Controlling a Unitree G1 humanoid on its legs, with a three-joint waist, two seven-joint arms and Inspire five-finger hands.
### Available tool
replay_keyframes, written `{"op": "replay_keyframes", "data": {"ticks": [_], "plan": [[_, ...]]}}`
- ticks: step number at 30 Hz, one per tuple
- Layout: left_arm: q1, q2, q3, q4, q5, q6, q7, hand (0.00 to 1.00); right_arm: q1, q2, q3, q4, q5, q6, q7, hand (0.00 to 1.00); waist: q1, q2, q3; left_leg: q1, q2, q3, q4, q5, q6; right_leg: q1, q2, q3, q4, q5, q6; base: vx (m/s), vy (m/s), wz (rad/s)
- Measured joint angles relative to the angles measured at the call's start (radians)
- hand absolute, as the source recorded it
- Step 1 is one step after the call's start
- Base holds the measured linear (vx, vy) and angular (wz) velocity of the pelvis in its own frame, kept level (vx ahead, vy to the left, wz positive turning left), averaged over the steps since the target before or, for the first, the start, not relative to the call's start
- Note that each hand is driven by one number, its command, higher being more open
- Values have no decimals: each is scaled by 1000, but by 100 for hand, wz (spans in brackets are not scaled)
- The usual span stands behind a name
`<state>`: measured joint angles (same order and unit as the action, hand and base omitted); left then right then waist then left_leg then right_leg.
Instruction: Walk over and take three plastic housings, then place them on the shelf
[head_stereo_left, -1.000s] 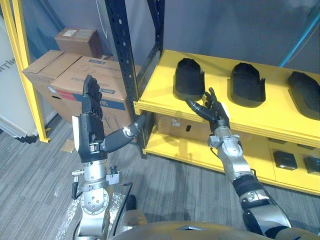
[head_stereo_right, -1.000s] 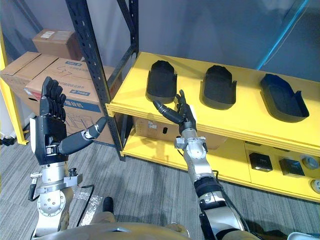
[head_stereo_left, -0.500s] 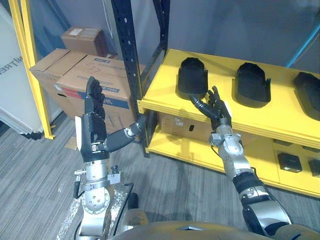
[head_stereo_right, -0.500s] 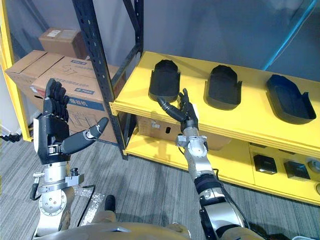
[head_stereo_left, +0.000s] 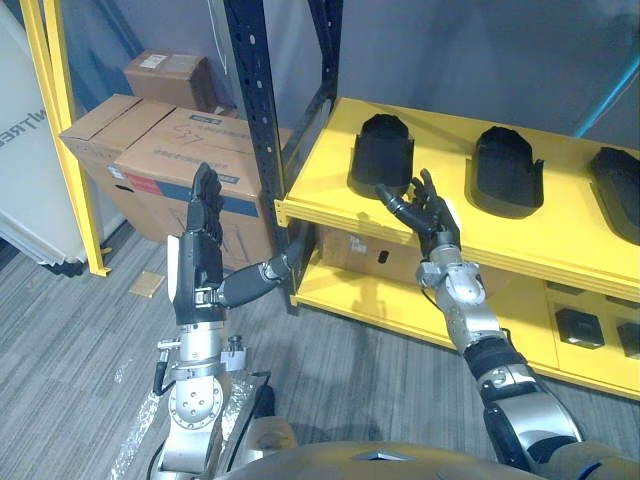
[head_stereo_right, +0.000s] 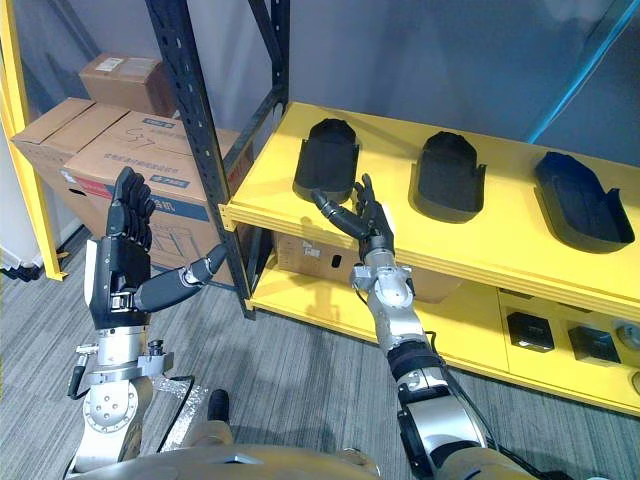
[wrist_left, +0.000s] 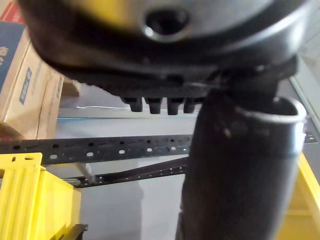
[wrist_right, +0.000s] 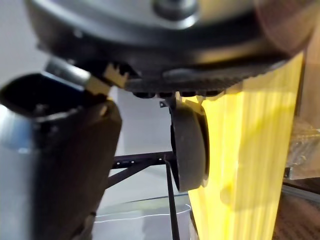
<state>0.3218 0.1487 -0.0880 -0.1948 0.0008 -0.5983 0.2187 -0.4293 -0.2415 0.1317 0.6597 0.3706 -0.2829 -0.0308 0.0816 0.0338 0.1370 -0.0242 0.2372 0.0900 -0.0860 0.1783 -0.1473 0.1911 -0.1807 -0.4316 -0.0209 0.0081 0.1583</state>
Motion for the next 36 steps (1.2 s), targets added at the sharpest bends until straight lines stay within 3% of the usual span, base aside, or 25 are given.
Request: {"op": "replay_keyframes", "data": {"ticks": [13, 22, 30, 36], "plan": [[0, 10, -24, 35, 1, 15, 5, 100, -10, 0, 4, 3, 7, 11, -4, 100, 11, 9, -13, -1, 4, 0, 0, -1, -1, 1, 4, 0, -3, 2, 3, 0, 0, 0], [2, -11, -24, 33, 1, 15, 14, 100, -6, 2, 28, -66, -21, 12, -62, 100, 22, 23, -20, -3, 3, 4, 0, 2, -7, -17, 2, 2, 5, -2, -2, 0, 0, -1], [4, -24, -25, 29, 2, 15, 48, 100, 109, 4, 23, -447, -156, -4, -105, 100, 17, 28, -23, -3, 3, 27, 1, 1, -10, -36, -4, 24, 8, 0, 0, 13, 1, -8], [2, -31, -27, 28, 5, 15, 76, 100, 199, 4, 36, -677, -116, -14, 17, 100, -10, 27, -23, -2, 3, 53, 1, -2, -12, -62, -8, 54, 18, -1, -1, 8, -2, -12]]}}
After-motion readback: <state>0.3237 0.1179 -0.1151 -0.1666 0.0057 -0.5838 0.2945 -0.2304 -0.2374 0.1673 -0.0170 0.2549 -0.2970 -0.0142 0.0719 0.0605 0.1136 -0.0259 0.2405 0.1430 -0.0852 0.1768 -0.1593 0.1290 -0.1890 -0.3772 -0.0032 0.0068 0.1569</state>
